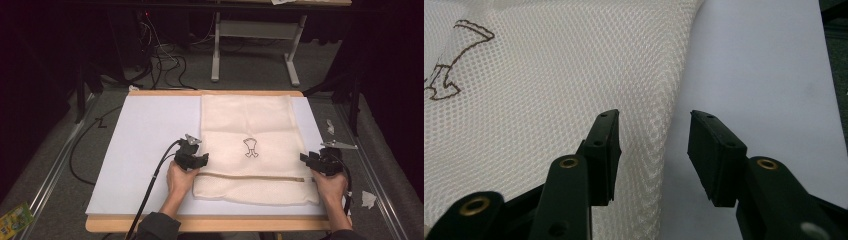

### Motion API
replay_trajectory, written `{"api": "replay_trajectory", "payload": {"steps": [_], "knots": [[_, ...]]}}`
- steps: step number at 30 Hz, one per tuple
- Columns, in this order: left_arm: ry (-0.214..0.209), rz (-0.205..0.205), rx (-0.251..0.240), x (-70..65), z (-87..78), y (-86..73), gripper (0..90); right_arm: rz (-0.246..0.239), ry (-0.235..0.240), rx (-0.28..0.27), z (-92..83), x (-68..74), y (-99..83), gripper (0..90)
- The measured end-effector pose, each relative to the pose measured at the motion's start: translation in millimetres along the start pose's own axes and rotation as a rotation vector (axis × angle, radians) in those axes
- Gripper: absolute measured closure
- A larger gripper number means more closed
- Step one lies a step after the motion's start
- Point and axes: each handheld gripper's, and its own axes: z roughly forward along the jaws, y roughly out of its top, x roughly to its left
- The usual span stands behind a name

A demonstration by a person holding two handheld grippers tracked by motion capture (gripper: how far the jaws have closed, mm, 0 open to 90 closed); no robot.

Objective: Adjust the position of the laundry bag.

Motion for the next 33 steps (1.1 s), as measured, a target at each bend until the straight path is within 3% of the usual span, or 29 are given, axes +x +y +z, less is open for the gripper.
{"api": "replay_trajectory", "payload": {"steps": [8, 9, 11, 17, 24, 33], "knots": [[-0.029, -0.003, 0.024, -2.6, 7.3, 1.6, 56.6, -0.008, 0.036, 0.045, 8.0, 0.7, 0.2, 69.1], [-0.028, 0.002, 0.016, -3.2, 7.7, 1.4, 63.7, -0.005, 0.046, 0.056, 10.1, 0.5, 0.1, 73.1], [-0.036, 0.006, 0.013, -3.5, 8.4, 1.8, 65.8, -0.004, 0.047, 0.061, 10.8, 0.6, 0.2, 75.4], [-0.051, 0.020, 0.009, -1.7, 7.5, 5.0, 84.0, -0.020, 0.065, 0.061, 11.5, -0.5, 0.6, 85.8], [-0.093, -0.020, -0.020, 4.5, 0.1, 7.2, 86.2, -0.027, 0.072, 0.045, 8.8, 0.0, 0.9, 87.0], [-0.101, -0.037, -0.038, 11.6, -6.4, 7.9, 86.4, -0.040, 0.079, 0.041, 9.2, 3.7, 0.8, 87.3]]}}
